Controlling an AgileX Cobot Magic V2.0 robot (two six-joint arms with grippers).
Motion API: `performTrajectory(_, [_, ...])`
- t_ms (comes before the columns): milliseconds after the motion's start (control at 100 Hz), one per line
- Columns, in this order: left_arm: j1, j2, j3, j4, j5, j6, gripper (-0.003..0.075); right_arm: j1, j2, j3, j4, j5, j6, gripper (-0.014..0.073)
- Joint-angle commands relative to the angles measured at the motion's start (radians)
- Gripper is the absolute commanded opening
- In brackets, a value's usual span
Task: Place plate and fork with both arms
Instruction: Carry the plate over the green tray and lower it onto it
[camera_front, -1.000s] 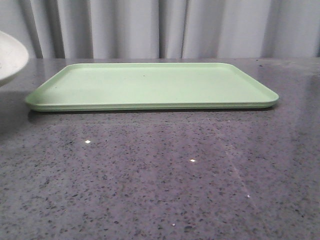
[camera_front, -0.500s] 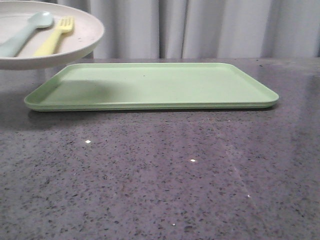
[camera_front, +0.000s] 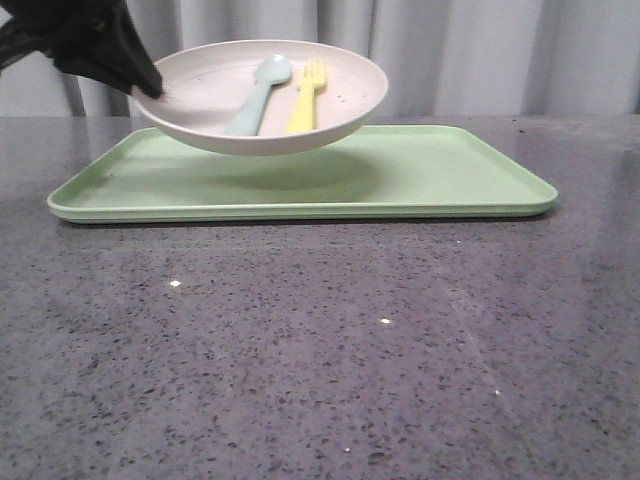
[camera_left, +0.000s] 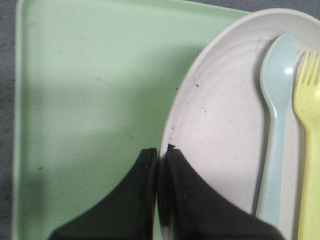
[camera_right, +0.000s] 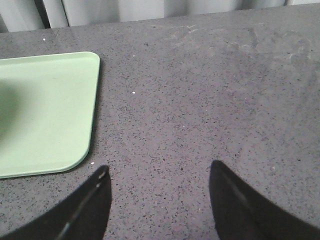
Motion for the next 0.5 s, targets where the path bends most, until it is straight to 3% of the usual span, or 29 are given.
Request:
performTrajectory(0, [-0.03,0.002,-0.066,-0.045,-0.081,-0.035,-0.0021,0.005,0.012,-0.031,-0.009,-0.078,0.0,0.0446])
performTrajectory(490, [-0.032,0.091,-0.087,-0.087,-0.075,-0.056,-0.002,0.005,0.012,-0.031,0.026,-0.078,0.0,0.0446])
